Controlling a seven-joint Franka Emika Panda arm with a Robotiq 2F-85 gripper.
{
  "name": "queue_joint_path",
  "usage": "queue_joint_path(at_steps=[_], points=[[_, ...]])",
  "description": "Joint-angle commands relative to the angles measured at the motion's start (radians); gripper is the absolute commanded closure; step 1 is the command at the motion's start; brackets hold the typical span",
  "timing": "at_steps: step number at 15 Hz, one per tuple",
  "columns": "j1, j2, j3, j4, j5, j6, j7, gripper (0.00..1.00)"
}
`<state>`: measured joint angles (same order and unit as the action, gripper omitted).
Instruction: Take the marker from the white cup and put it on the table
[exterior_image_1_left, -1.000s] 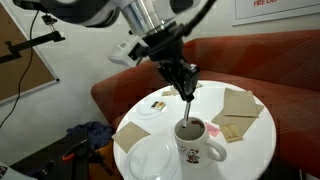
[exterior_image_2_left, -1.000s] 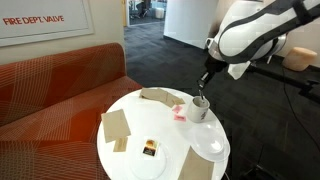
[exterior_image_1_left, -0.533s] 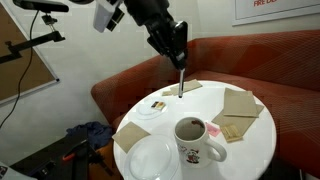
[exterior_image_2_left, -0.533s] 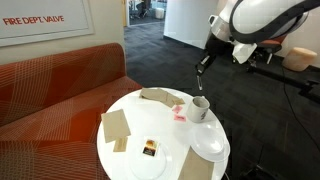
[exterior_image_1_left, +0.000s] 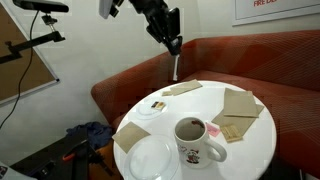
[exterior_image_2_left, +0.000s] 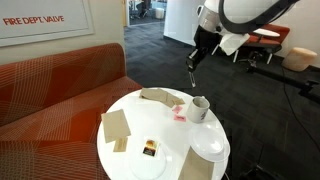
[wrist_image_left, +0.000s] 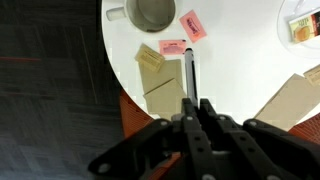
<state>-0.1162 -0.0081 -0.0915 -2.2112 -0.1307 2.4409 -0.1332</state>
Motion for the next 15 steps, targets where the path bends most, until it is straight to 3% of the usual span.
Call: queue_joint_path(at_steps=[1, 15], points=[[0.027, 0.059, 0.016, 0.087, -0.037, -0.091, 0.062, 0.97], [0.07, 0.296, 0.056, 0.163, -0.021, -0.078, -0.025, 0.97]])
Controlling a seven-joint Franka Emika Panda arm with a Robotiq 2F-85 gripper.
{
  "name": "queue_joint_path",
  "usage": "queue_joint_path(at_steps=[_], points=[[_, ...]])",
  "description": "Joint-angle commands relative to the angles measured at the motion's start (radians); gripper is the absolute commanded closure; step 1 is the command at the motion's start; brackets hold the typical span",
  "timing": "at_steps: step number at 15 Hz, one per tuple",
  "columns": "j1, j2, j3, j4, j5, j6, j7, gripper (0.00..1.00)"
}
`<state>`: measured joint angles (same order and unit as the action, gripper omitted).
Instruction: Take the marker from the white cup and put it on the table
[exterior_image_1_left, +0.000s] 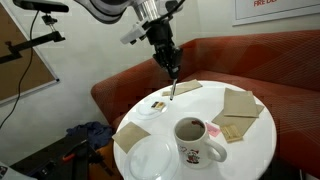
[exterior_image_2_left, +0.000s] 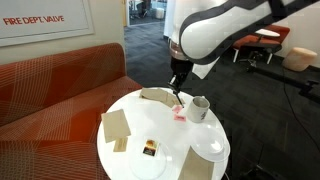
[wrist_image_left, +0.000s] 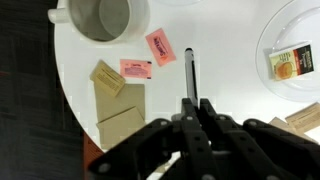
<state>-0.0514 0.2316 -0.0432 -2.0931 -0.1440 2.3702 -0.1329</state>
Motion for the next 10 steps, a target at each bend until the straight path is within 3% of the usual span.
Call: queue_joint_path(at_steps=[1, 10], points=[[0.008, 0.079, 0.009, 0.056, -0.01, -0.013, -0.023, 0.97], [0.028, 0.269, 0.008, 0.166, -0.031, -0.076, -0.024, 0.97]])
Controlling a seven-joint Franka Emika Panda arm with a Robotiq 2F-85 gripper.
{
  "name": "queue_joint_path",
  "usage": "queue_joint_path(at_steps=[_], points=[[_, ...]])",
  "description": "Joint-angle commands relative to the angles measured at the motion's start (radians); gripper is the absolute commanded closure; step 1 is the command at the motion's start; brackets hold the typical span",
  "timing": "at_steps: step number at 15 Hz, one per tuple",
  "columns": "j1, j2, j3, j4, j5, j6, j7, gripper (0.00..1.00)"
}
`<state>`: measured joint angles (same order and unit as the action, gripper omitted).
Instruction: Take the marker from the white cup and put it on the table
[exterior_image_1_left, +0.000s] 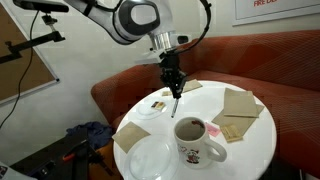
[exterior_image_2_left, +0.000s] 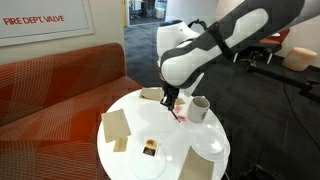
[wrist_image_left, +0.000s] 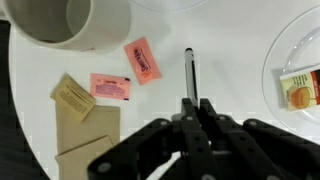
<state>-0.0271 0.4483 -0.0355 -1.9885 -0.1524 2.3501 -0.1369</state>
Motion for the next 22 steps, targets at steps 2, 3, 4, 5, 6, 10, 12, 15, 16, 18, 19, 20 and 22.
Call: queue_joint_path(at_steps=[2, 3, 4, 5, 6, 10, 12, 15, 16, 18, 19, 20, 22], points=[[0.005, 0.085, -0.001, 0.08, -0.031, -0.065, -0.02, 0.97], [0.008, 0.098, -0.003, 0.088, -0.038, -0.069, -0.016, 0.97], [0.01, 0.112, -0.004, 0.095, -0.046, -0.07, -0.014, 0.97], [0.012, 0.123, -0.006, 0.101, -0.055, -0.073, -0.013, 0.97], [0.016, 0.132, -0.008, 0.106, -0.065, -0.072, -0.008, 0.97], [0.029, 0.148, -0.01, 0.114, -0.1, -0.07, -0.007, 0.57], [0.031, 0.137, -0.008, 0.106, -0.11, -0.059, -0.01, 0.42], [0.034, 0.093, -0.003, 0.082, -0.116, -0.048, -0.01, 0.2], [0.038, 0.076, -0.006, 0.075, -0.12, -0.049, -0.005, 0.12], [0.039, 0.027, -0.01, 0.053, -0.124, -0.056, -0.001, 0.0], [0.037, 0.0, -0.01, 0.041, -0.123, -0.057, -0.001, 0.0], [0.028, -0.037, -0.005, 0.023, -0.112, -0.058, -0.014, 0.0], [0.032, -0.098, -0.012, 0.001, -0.115, -0.088, 0.004, 0.0]])
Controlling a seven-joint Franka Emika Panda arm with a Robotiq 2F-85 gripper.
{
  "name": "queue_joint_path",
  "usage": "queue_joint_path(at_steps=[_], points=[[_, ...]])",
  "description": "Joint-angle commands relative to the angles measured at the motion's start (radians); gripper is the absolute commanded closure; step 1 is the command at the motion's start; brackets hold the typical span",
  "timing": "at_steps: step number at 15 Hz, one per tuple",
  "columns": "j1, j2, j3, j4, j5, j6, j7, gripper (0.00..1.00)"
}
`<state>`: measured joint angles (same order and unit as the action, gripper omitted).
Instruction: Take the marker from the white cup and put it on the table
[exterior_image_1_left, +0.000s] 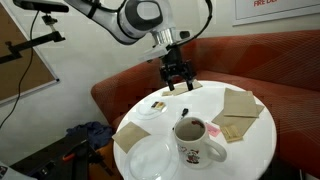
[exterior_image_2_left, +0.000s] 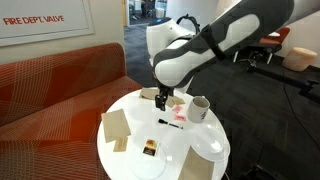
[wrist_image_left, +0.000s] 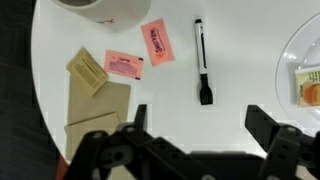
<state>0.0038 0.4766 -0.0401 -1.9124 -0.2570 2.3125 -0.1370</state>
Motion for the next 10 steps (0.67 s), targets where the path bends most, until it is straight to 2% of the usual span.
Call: queue_joint_path(at_steps=[1, 6, 10], points=[[0.001, -0.156, -0.01, -0.085, -0.014, -0.064, 0.01, 0.0], [-0.018, -0.315, -0.001, -0.142, 0.009, -0.139, -0.015, 0.0], [-0.027, -0.412, -0.001, -0.177, 0.022, -0.156, -0.036, 0.0]])
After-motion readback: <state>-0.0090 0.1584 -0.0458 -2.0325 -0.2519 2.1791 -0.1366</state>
